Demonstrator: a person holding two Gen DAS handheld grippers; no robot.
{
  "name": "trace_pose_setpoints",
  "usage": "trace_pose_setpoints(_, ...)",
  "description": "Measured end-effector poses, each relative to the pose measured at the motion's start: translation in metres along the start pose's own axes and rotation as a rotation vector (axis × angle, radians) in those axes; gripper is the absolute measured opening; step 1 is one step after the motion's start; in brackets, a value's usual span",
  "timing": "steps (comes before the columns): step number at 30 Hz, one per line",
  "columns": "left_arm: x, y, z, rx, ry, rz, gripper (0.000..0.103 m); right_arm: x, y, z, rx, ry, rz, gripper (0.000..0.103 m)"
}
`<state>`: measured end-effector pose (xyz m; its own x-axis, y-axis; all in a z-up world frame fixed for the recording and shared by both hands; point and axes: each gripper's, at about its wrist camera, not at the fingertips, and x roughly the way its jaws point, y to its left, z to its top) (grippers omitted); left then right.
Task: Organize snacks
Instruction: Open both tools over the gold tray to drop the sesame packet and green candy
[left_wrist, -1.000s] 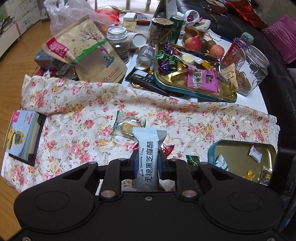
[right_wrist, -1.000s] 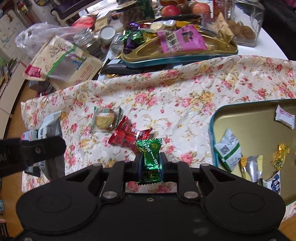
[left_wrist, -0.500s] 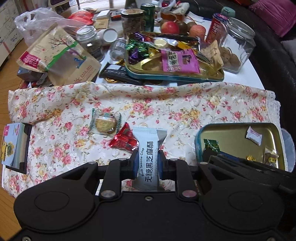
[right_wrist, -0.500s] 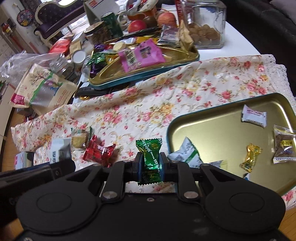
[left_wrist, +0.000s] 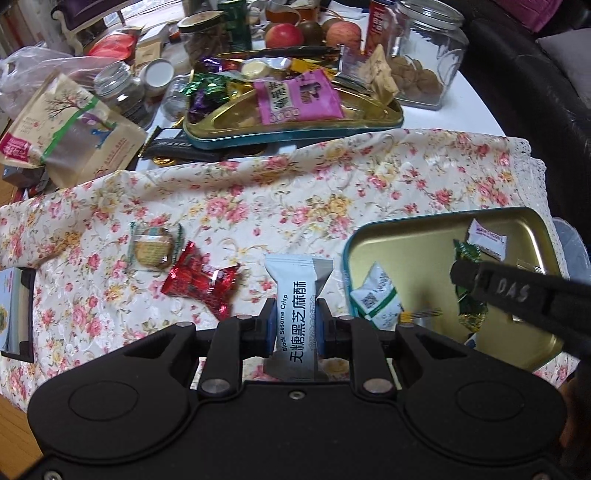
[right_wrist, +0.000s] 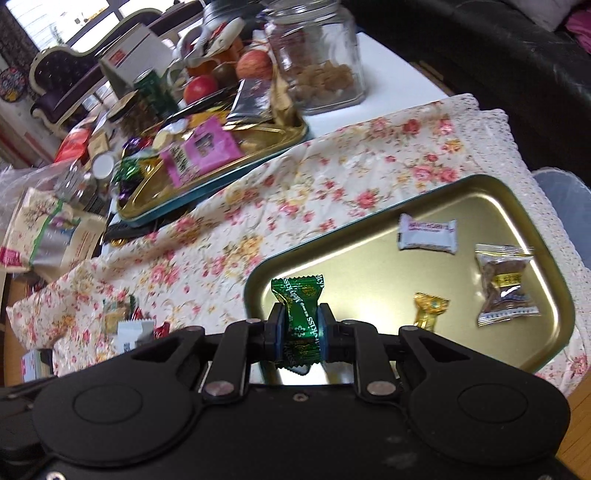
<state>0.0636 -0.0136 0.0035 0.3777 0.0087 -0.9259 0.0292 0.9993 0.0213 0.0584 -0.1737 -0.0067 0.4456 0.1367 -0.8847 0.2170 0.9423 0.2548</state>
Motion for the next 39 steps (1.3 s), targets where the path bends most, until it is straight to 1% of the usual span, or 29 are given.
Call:
trace_pose_setpoints(9,-0.003,-0.044,0.01,0.078,-0.051,-0.075,0.027,-0.022,-0.049,0.021,0.134,-0.07,-0.013,0.02)
trace_pose_setpoints(15,0.002,-0.077,0.019,0.108,-0.059,-0.116,0.027,-0.033,-0.069,0.025,0.164,-0.097,-0.011,0.02)
trace_pose_setpoints(21,0.018,-0.102,0.024,0.125,-0.042,-0.108,0.027,-0.036,-0.092,0.027,0.187,-0.105,-0.036,0.02)
trace_pose_setpoints(26,0.029,-0.108,0.027,0.116,-0.037,-0.102,0.029,-0.04,-0.112,0.029,0.238,-0.117,-0.053,0.02)
trace_pose_setpoints(27,0.029,-0.108,0.027,0.111,-0.042,-0.098,0.032,-0.04,-0.114,0.029,0.241,-0.12,-0.055,0.02)
trace_pose_setpoints(28,0.029,-0.108,0.028,0.105,-0.044,-0.094,0.039,-0.041,-0.116,0.029,0.24,-0.121,-0.056,0.02)
trace_pose_setpoints(30,0.03,-0.106,0.029,0.094,-0.04,-0.095,0.044,-0.041,-0.118,0.029,0.24,-0.12,-0.056,0.02)
trace_pose_setpoints(36,0.031,-0.096,0.03,0.067,-0.016,-0.085,0.044,-0.039,-0.118,0.027,0.238,-0.11,-0.064,0.02)
trace_pose_setpoints(39,0.033,-0.091,0.029,0.055,0.003,-0.074,0.044,-0.038,-0.116,0.025,0.232,-0.098,-0.068,0.022)
